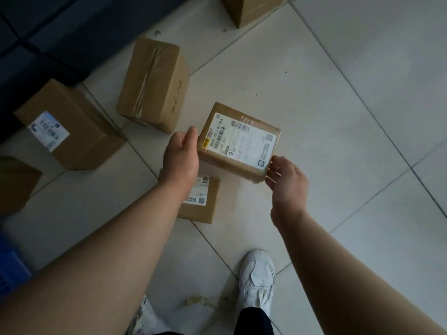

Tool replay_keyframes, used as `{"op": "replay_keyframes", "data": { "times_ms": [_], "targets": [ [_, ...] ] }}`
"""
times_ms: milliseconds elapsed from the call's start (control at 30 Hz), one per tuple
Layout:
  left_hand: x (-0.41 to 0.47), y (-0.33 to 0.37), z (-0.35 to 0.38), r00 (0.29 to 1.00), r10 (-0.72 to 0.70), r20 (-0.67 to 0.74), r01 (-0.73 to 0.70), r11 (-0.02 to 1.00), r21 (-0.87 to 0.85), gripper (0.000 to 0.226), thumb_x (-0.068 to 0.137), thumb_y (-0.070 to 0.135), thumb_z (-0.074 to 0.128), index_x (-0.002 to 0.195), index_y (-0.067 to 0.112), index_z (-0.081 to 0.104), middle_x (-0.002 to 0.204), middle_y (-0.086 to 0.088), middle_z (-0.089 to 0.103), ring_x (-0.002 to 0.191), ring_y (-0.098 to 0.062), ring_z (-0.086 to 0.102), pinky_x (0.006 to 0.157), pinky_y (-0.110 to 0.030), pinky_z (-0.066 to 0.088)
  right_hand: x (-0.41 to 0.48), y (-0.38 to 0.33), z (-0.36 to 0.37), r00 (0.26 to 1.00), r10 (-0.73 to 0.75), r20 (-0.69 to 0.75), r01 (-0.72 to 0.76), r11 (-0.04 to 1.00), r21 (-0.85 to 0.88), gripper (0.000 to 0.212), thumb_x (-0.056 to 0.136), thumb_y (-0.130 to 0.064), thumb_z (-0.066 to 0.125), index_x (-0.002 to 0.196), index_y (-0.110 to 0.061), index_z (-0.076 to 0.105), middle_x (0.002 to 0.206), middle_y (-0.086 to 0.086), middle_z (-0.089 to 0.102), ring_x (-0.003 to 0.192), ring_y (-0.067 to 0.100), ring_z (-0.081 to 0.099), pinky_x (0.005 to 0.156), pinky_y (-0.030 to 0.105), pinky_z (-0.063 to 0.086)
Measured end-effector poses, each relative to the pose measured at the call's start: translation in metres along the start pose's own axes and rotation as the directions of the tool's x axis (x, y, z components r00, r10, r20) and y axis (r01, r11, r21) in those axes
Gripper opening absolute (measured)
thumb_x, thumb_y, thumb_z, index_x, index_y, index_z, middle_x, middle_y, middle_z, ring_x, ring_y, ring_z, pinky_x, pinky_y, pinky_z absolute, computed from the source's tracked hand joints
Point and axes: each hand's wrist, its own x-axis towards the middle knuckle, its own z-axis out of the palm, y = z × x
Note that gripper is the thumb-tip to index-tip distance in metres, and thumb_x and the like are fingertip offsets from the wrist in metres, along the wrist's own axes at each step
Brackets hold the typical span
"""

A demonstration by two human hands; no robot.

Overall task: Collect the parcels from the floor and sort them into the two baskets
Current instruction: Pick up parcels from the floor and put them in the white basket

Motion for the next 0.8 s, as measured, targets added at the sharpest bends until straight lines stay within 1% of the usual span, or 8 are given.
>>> {"op": "replay_keyframes", "data": {
  "times_ms": [167, 267, 367, 467, 533, 633, 733, 800],
  "targets": [
    [-0.034, -0.01, -0.049, 0.982, -0.052, -0.181, 0.019, 0.983, -0.181, 0.026, 0.1, 0.038, 0.044, 0.092, 0.016, 0.055, 0.086, 0.003, 0.063, 0.074, -0.003, 0.062, 0.059, -0.016, 0.048, -0.046, 0.026, 0.013, 0.997, 0.009, 0.079, -0.007, 1.0, -0.021, 0.018, 0.094, -0.01, 0.055, 0.086, -0.012, 0.071, 0.084, 0.003, 0.073, 0.078, 0.015, 0.065, 0.074, 0.026, 0.053],
    [-0.045, -0.041, -0.074, 0.981, -0.081, -0.176, 0.052, 0.986, -0.161, 0.027, 0.095, 0.042, 0.052, 0.081, 0.019, 0.056, 0.08, 0.005, 0.064, 0.078, -0.012, 0.063, 0.071, -0.028, 0.051, -0.063, 0.047, 0.02, 0.991, 0.015, 0.132, -0.005, 0.997, -0.081, 0.01, 0.091, -0.007, 0.061, 0.089, -0.009, 0.071, 0.083, 0.002, 0.074, 0.076, 0.011, 0.067, 0.07, 0.024, 0.054],
    [-0.046, -0.074, -0.091, 0.984, -0.164, -0.067, 0.155, 0.981, -0.119, 0.054, 0.067, 0.063, 0.063, 0.088, 0.014, 0.06, 0.085, -0.001, 0.07, 0.084, -0.018, 0.066, 0.08, -0.038, 0.053, -0.065, 0.068, 0.02, 0.978, 0.037, 0.203, 0.006, 0.979, -0.204, 0.011, 0.089, -0.009, 0.066, 0.099, -0.007, 0.069, 0.092, 0.005, 0.075, 0.083, 0.014, 0.07, 0.069, 0.02, 0.054],
    [-0.038, -0.095, -0.097, 0.96, -0.226, 0.163, 0.249, 0.958, -0.138, 0.074, 0.059, 0.064, 0.07, 0.115, 0.016, 0.061, 0.1, -0.002, 0.074, 0.093, -0.017, 0.071, 0.092, -0.043, 0.052, -0.057, 0.082, 0.02, 0.956, 0.132, 0.263, -0.046, 0.951, -0.307, 0.05, 0.087, -0.024, 0.071, 0.131, -0.011, 0.055, 0.124, 0.003, 0.062, 0.113, 0.019, 0.061, 0.088, 0.023, 0.049],
    [-0.033, -0.099, -0.096, 0.917, -0.242, 0.318, 0.301, 0.941, -0.154, 0.053, 0.071, 0.054, 0.065, 0.116, 0.025, 0.062, 0.104, 0.004, 0.075, 0.093, -0.009, 0.07, 0.093, -0.035, 0.049, -0.053, 0.085, 0.021, 0.926, 0.218, 0.309, -0.102, 0.931, -0.352, 0.083, 0.074, -0.046, 0.074, 0.145, -0.016, 0.042, 0.136, 0.003, 0.053, 0.126, 0.018, 0.05, 0.105, 0.032, 0.04],
    [-0.031, -0.098, -0.093, 0.867, -0.25, 0.432, 0.341, 0.928, -0.149, 0.025, 0.085, 0.045, 0.057, 0.101, 0.03, 0.069, 0.095, 0.014, 0.075, 0.086, 0.001, 0.069, 0.085, -0.028, 0.041, -0.052, 0.089, 0.029, 0.879, 0.264, 0.396, -0.105, 0.919, -0.38, 0.075, 0.065, -0.06, 0.06, 0.128, -0.018, 0.058, 0.125, 0.002, 0.065, 0.12, 0.018, 0.055, 0.111, 0.042, 0.033],
    [-0.034, -0.094, -0.095, 0.863, -0.272, 0.425, 0.36, 0.922, -0.141, 0.021, 0.084, 0.047, 0.056, 0.093, 0.032, 0.068, 0.082, 0.024, 0.073, 0.088, 0.003, 0.063, 0.084, -0.029, 0.036, -0.058, 0.087, 0.036, 0.878, 0.26, 0.401, -0.105, 0.924, -0.369, 0.057, 0.069, -0.059, 0.052, 0.111, -0.023, 0.065, 0.116, -0.001, 0.07, 0.116, 0.016, 0.057, 0.106, 0.041, 0.034],
    [-0.042, -0.085, -0.101, 0.876, -0.255, 0.41, 0.348, 0.922, -0.17, 0.015, 0.093, 0.036, 0.051, 0.088, 0.031, 0.064, 0.069, 0.027, 0.07, 0.072, 0.012, 0.062, 0.076, -0.022, 0.035, -0.068, 0.079, 0.038, 0.883, 0.248, 0.399, -0.096, 0.927, -0.363, 0.047, 0.074, -0.056, 0.047, 0.104, -0.024, 0.066, 0.108, -0.004, 0.072, 0.11, 0.014, 0.06, 0.097, 0.034, 0.038]
  ]
}}
